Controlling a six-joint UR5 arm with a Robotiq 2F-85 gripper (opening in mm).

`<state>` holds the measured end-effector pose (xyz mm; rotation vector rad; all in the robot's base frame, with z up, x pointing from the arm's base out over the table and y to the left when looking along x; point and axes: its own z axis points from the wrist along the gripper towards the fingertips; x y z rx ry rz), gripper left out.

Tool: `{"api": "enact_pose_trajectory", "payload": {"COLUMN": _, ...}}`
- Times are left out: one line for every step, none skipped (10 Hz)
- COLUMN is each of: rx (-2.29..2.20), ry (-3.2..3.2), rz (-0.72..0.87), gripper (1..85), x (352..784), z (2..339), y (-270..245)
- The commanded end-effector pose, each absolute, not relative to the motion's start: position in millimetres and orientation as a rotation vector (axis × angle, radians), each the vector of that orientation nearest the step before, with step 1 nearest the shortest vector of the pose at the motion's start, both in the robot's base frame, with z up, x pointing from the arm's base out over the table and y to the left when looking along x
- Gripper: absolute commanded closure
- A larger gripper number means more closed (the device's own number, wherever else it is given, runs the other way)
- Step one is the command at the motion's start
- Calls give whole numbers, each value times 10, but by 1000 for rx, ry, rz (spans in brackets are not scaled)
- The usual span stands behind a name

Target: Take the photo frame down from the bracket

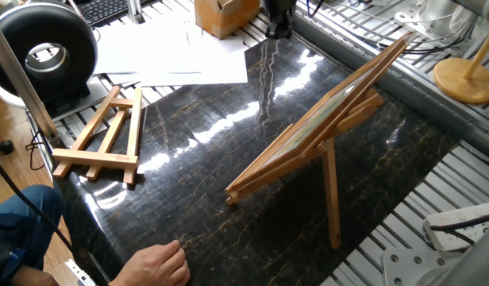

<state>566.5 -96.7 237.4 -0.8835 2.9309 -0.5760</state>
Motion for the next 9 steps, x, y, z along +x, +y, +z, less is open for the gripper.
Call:
{"api": "enact_pose_trajectory", "payload": {"rx": -1183, "ry": 2819, "rz": -487, "gripper": 847, "x": 5508, "z": 2708, "y": -829}}
{"api": "enact_pose_trajectory", "payload": {"rx": -1216, "ry": 2804, "rz": -430, "gripper": 847, "x": 5436, "z": 2767, "y": -720}}
{"api": "enact_pose_trajectory", "payload": {"rx": -1268, "ry": 2794, "rz": -372, "gripper": 847, "x": 5320, "z": 2823, "y": -625}}
{"api": "enact_pose_trajectory", "payload": {"rx": -1344, "ry": 2820, "rz": -311, "gripper": 847, "x": 5069, "z": 2891, "y": -553}}
{"api": "enact_pose_trajectory", "payload": {"rx": -1474, "ry": 2720, "rz": -387, "gripper": 847, "x": 5142, "z": 2973, "y": -613}}
{"api": "enact_pose_trajectory", "payload": {"rx": -1507, "ry": 2669, "rz": -375, "gripper": 847, "x": 5171, "z": 3008, "y": -548}}
{"api": "enact_pose_trajectory", "payload": {"rx": -1514, "ry": 2626, "rz": -371, "gripper": 847, "x": 5228, "z": 3030, "y": -495}}
{"api": "enact_pose_trajectory", "payload": {"rx": -1539, "ry": 2551, "rz": -400, "gripper": 847, "x": 5370, "z": 3060, "y": -470}}
{"api": "enact_pose_trajectory", "payload": {"rx": -1489, "ry": 2566, "rz": -411, "gripper": 847, "x": 5398, "z": 3069, "y": -482}}
